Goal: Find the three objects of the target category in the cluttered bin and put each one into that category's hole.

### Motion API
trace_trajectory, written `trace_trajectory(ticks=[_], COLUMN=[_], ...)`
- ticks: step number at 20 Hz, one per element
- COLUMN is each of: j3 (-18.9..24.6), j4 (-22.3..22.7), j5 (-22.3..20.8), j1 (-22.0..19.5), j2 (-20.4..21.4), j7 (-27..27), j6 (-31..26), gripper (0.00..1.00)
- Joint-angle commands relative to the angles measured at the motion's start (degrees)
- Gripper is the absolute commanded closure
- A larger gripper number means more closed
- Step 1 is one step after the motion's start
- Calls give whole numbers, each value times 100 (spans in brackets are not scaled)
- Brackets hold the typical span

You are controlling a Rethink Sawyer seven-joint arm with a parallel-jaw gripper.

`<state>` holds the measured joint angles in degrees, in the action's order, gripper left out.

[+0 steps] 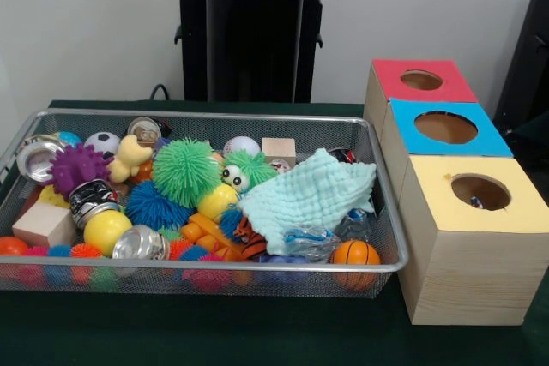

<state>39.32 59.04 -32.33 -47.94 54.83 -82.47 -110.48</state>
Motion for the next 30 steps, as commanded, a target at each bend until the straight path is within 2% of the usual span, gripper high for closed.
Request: trace_trajectory(ticks=[1,4,9,16,20,23,26,30], j3=[14,-24,-136,-257,-391,-575,-725,-848], j4=[1172,1490,2147,2490,2938,3339,3450,3386], j5=[-129,-218,-270,-286,-241,-442,-640,-434], j1=[-209,-234,-229,-129,-84,41,202,319], j2=[316,415,610,682,647,615,700,805], j7=[1507,1626,1275,837,277,-261,-383,-245], j6=[1206,1408,2173,2746,3436,4148,4358,4258], gripper=[100,100,100,100,100,100,100,100])
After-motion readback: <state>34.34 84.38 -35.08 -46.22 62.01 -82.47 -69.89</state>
